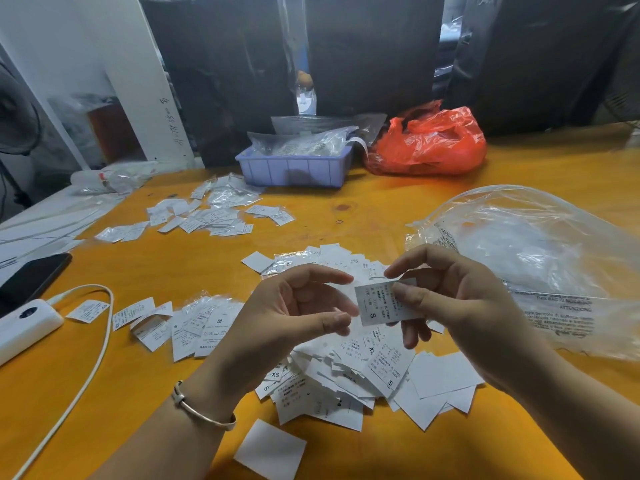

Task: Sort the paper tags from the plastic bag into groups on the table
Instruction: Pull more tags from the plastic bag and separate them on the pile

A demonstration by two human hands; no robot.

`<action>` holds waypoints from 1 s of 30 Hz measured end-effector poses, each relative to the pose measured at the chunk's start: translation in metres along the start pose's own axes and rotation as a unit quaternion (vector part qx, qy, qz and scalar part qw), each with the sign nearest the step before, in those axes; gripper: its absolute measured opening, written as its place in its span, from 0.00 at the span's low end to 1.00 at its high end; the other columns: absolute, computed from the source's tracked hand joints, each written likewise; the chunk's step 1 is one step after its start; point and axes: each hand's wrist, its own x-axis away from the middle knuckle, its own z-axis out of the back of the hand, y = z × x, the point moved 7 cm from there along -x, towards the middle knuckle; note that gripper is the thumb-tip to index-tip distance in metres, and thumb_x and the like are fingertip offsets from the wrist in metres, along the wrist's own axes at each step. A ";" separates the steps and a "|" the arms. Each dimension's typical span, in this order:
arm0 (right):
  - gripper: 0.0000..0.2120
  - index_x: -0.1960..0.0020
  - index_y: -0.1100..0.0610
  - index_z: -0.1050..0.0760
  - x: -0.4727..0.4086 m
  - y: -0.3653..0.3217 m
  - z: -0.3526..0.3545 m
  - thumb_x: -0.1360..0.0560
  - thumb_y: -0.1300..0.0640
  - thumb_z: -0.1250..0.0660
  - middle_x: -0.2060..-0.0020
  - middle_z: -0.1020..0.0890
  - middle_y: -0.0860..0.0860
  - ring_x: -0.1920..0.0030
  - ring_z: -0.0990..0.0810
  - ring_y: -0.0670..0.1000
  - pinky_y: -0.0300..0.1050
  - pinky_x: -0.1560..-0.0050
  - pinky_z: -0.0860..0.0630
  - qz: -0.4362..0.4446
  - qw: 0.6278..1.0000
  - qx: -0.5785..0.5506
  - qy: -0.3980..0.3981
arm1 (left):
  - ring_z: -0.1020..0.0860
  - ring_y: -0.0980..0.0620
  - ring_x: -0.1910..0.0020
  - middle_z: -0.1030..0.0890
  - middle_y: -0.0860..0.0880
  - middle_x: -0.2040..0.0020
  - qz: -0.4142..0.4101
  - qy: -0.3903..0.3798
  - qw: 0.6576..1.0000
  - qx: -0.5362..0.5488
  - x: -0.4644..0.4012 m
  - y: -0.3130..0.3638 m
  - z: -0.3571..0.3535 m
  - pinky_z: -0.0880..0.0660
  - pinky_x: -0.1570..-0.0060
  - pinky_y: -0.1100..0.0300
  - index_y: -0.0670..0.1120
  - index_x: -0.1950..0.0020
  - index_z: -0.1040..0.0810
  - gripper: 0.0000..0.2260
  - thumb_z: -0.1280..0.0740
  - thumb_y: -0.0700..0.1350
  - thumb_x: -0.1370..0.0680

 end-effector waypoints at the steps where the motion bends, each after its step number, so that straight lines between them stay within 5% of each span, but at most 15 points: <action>1: 0.04 0.53 0.59 0.24 0.000 0.000 0.000 0.25 0.66 0.35 0.65 0.17 0.60 0.74 0.23 0.53 0.40 0.74 0.29 0.004 1.000 0.015 0.001 | 0.16 0.49 0.59 0.14 0.44 0.54 0.002 -0.001 1.000 -0.001 0.000 0.000 0.000 0.22 0.58 0.64 0.51 0.46 0.17 0.13 0.25 0.40 0.29; 11: 0.11 0.51 0.54 0.26 0.004 0.002 -0.013 0.24 0.70 0.35 0.68 0.18 0.52 0.74 0.23 0.50 0.35 0.71 0.29 0.032 0.986 0.158 -0.039 | 0.16 0.49 0.61 0.14 0.45 0.58 0.022 -0.006 1.000 -0.013 0.000 -0.004 -0.004 0.23 0.59 0.64 0.50 0.45 0.17 0.13 0.24 0.42 0.29; 16: 0.10 0.50 0.45 0.28 0.006 -0.002 -0.020 0.23 0.61 0.37 0.67 0.19 0.54 0.74 0.24 0.50 0.54 0.69 0.25 0.045 0.974 0.211 -0.068 | 0.16 0.46 0.60 0.15 0.42 0.59 0.037 -0.028 0.999 -0.010 0.000 -0.006 -0.009 0.21 0.57 0.60 0.46 0.44 0.18 0.16 0.23 0.39 0.31; 20: 0.09 0.48 0.42 0.31 0.007 0.003 -0.026 0.21 0.56 0.37 0.66 0.20 0.52 0.71 0.24 0.51 0.56 0.68 0.25 0.043 0.957 0.270 -0.100 | 0.16 0.46 0.57 0.15 0.43 0.59 0.043 -0.043 0.998 -0.019 0.001 -0.008 -0.015 0.20 0.55 0.59 0.46 0.42 0.19 0.18 0.23 0.41 0.32; 26: 0.10 0.51 0.54 0.24 0.003 -0.007 -0.002 0.27 0.67 0.30 0.65 0.18 0.52 0.69 0.21 0.51 0.42 0.69 0.25 0.057 0.988 0.137 0.030 | 0.15 0.47 0.55 0.14 0.43 0.58 0.025 0.025 0.999 0.009 -0.001 -0.005 -0.005 0.21 0.56 0.62 0.48 0.42 0.19 0.19 0.23 0.41 0.32; 30: 0.10 0.52 0.55 0.19 0.005 -0.008 0.001 0.28 0.68 0.29 0.63 0.16 0.51 0.69 0.20 0.50 0.41 0.68 0.23 0.053 0.989 0.129 0.049 | 0.16 0.50 0.58 0.14 0.44 0.59 0.033 0.039 0.999 0.002 -0.001 -0.007 -0.003 0.22 0.61 0.63 0.52 0.46 0.17 0.15 0.23 0.41 0.32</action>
